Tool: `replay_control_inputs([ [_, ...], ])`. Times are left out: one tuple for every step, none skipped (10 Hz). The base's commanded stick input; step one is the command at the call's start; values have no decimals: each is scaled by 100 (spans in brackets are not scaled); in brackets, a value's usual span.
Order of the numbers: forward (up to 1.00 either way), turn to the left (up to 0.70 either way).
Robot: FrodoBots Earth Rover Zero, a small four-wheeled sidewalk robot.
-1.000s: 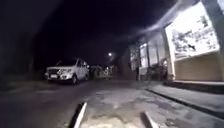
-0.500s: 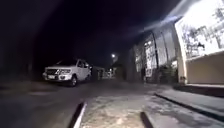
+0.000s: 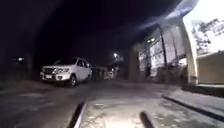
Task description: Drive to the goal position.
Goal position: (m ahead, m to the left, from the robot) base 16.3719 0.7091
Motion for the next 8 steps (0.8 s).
replay_control_inputs([
  [100, 2],
  [100, 2],
  [100, 2],
  [100, 2],
  [100, 2],
  [100, 2],
  [100, 2],
  [100, -13],
])
